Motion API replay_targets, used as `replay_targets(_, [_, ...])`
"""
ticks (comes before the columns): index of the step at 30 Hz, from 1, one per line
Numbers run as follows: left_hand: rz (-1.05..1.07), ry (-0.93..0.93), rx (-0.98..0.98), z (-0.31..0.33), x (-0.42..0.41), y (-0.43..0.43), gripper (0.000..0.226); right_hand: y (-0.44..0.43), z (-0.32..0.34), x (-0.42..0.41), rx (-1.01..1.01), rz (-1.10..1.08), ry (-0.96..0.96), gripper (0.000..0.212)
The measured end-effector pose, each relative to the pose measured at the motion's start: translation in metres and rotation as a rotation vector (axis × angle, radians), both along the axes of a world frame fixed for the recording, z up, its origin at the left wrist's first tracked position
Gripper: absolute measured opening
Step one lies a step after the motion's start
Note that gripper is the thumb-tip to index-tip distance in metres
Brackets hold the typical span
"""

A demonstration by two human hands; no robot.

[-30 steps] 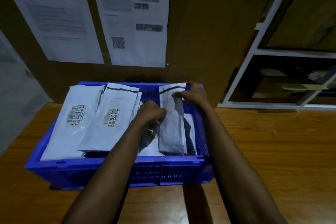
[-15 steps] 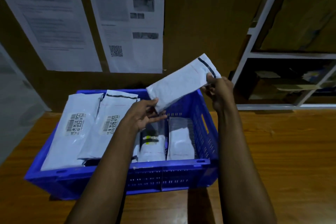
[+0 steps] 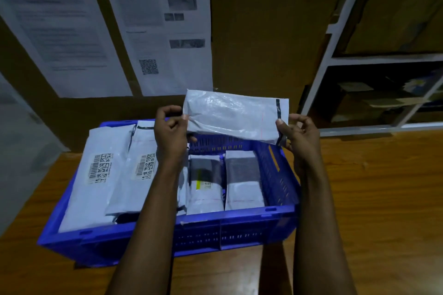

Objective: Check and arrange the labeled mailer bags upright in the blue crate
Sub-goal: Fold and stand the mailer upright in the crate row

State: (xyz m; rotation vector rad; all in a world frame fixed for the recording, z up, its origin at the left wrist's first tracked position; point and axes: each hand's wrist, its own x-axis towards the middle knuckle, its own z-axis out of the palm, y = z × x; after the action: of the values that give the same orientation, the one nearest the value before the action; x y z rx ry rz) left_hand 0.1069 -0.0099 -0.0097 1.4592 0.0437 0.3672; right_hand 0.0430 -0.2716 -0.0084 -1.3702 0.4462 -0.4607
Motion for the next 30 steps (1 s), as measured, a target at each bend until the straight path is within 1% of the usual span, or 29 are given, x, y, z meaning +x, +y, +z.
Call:
replay_targets(3, [0.018, -0.050, 0.072, 0.003, -0.003, 0.002, 0.017, -0.003, -0.007, -0.006, -0.065, 0.038, -0.054, 0.021])
replay_targets(7, [-0.050, 0.009, 0.102, -0.001, -0.003, 0.007, 0.037, -0.003, -0.009, -0.012, -0.124, 0.097, -0.098, 0.016])
replay_targets(9, [-0.094, 0.055, 0.085, -0.001, -0.005, 0.009, 0.039, -0.008, -0.007, -0.016, -0.156, 0.187, -0.092, 0.031])
replay_targets(11, [-0.143, 0.087, 0.024, 0.000, -0.007, 0.012, 0.051, -0.019, -0.008, -0.019, -0.161, 0.257, -0.110, 0.052])
replay_targets(13, [-0.211, 0.079, -0.047, 0.002, -0.009, 0.014, 0.059, -0.025, -0.010, -0.020, -0.202, 0.279, -0.137, 0.072])
replay_targets(14, [-0.247, 0.068, -0.066, 0.003, -0.010, 0.014, 0.058, -0.027, -0.010, -0.022, -0.234, 0.274, -0.146, 0.076])
replay_targets(15, [-0.278, 0.054, -0.070, 0.004, -0.010, 0.014, 0.055, -0.028, -0.010, -0.023, -0.253, 0.258, -0.151, 0.075])
replay_targets(16, [-0.303, 0.040, -0.066, 0.004, -0.011, 0.013, 0.051, -0.029, -0.010, -0.024, -0.258, 0.238, -0.155, 0.068])
replay_targets(19, [-0.280, -0.004, -0.001, 0.002, -0.011, 0.009, 0.034, -0.028, -0.005, -0.027, -0.216, 0.167, -0.174, 0.029])
replay_targets(23, [-0.144, -0.027, 0.097, 0.004, -0.014, 0.003, 0.025, -0.031, -0.005, -0.027, -0.237, 0.075, -0.161, 0.029])
replay_targets(27, [-0.201, 0.028, 0.064, 0.005, -0.015, 0.004, 0.023, -0.031, -0.003, -0.027, -0.235, 0.069, -0.148, 0.022])
replay_targets(30, [-0.225, 0.096, 0.023, 0.003, -0.013, 0.004, 0.022, -0.024, 0.001, -0.029, -0.228, 0.123, -0.123, 0.016])
